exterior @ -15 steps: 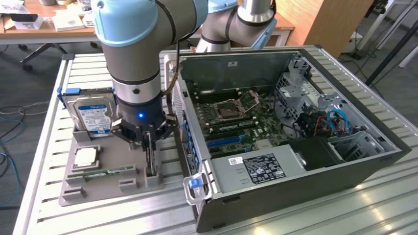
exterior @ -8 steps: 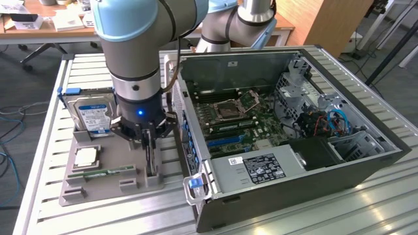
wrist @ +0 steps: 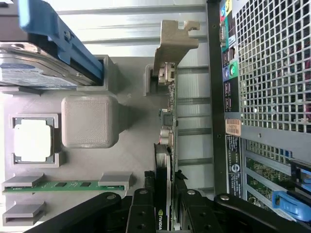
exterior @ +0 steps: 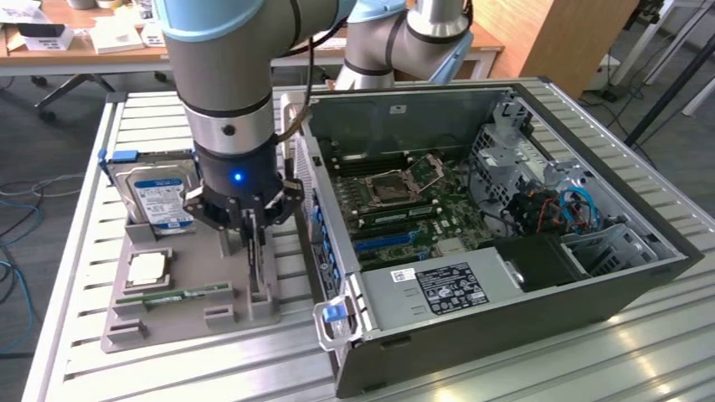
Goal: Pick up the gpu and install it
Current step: 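Pick up the gpu and move the gpu toward the slot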
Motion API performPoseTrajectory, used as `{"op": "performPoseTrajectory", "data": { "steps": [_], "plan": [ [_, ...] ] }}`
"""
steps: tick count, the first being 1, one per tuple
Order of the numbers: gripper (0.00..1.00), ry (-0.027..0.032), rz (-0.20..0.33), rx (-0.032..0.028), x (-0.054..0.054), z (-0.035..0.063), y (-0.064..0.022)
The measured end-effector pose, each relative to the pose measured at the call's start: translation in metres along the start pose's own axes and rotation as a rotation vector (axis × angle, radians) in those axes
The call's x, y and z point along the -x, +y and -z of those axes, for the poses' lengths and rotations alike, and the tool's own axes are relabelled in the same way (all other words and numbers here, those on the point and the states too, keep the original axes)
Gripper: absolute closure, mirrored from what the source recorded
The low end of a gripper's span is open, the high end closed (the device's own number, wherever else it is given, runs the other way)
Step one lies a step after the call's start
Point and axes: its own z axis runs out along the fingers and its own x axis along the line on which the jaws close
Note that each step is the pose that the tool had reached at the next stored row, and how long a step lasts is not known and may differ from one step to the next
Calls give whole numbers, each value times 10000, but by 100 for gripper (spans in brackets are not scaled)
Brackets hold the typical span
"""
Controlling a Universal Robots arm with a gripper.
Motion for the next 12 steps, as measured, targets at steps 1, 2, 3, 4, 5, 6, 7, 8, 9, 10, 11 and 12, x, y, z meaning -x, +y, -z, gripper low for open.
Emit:
{"op": "performPoseTrajectory", "data": {
  "steps": [1, 2, 3, 4, 5, 6, 7, 8, 9, 10, 11, 12],
  "plan": [
    [74, 0, 0, 0, 1, 42, 2],
    [74, 0, 1, -1, 1, 83, 4],
    [74, 0, 1, -1, 2, 128, 6],
    [74, 0, 1, -1, 2, 173, 8],
    [74, 1, 1, -1, 3, 219, 10],
    [74, 0, 1, -1, 4, 263, 12],
    [74, 0, 1, -1, 5, 308, 14],
    [74, 0, 1, -2, 5, 352, 16],
    [74, 0, 1, -1, 6, 401, 18],
    [74, 0, 1, -2, 7, 446, 20],
    [74, 0, 1, -1, 7, 491, 22],
    [74, 1, 1, -2, 8, 536, 24]
  ]
}}
